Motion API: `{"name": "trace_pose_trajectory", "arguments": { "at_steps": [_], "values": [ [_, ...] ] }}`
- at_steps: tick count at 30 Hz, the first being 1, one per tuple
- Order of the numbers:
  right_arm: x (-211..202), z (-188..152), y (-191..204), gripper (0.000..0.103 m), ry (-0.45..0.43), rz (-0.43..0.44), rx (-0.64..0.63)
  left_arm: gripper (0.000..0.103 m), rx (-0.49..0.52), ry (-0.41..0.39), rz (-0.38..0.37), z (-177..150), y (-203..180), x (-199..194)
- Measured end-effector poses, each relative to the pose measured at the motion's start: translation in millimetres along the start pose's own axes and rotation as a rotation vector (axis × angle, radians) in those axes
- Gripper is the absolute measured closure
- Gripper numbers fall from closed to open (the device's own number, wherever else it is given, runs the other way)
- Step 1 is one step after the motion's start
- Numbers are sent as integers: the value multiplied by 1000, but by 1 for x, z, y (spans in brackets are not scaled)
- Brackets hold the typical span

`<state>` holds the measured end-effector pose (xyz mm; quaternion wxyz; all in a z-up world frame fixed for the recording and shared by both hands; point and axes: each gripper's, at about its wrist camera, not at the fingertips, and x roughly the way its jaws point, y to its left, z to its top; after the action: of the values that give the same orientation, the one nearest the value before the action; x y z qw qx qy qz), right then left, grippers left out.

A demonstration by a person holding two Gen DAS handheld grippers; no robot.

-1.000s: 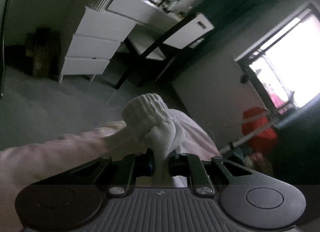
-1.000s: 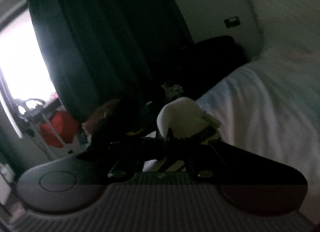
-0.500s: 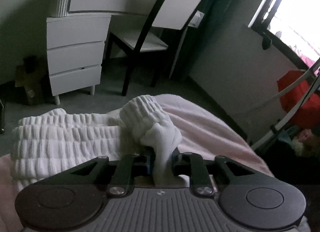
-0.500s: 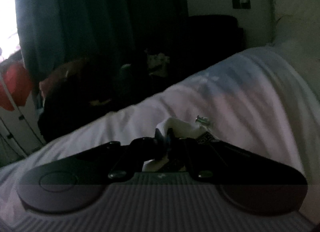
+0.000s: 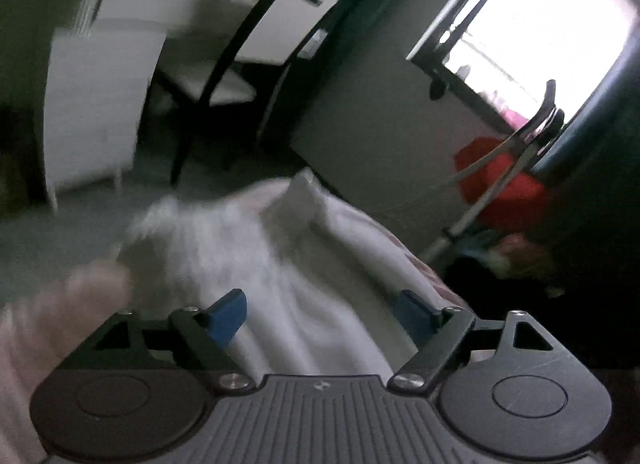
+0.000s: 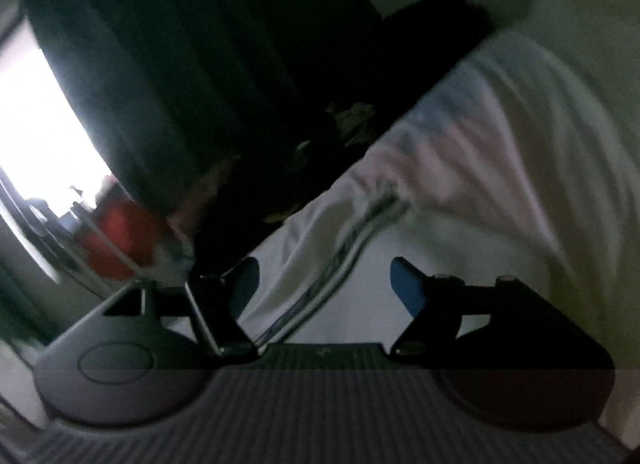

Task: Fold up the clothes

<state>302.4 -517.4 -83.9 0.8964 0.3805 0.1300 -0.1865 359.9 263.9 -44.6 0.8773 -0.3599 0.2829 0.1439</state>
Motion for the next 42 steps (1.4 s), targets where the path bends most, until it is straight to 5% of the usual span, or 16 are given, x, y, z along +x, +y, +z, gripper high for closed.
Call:
{"name": "trace_pose_trajectory", "arguments": {
  "at_steps": [5,13,18,22,24,27,28,29,35,42],
  "values": [
    [-45,-32,-46,27,95,103,250,18,-190,41,-109,-40,55,-56],
    [-31,-79,-83,27,253,130,350,18,-261,39,-145,-50,86,-40],
    [5,-93,-81,27,151,166,299,29,-298,-83,-77,-43,91,-7],
    [35,-80,-67,31,84,159,289,29,-370,-81,-133,-33,89,28],
    [47,-77,-68,43,70,140,312,30,-364,-84,-121,-28,85,38],
    [56,-77,-68,73,67,120,308,60,-364,-113,-126,-23,82,44],
    [56,-77,-68,78,74,120,301,83,-364,-128,-127,-21,82,44],
    [56,-76,-67,84,82,121,293,90,-357,-145,-132,-20,81,38],
    [31,-70,-66,90,82,133,291,94,-303,-247,-164,-13,71,-11],
    [-21,-54,-78,91,154,135,270,94,-267,-256,-194,-24,79,-92]
  ]
}}
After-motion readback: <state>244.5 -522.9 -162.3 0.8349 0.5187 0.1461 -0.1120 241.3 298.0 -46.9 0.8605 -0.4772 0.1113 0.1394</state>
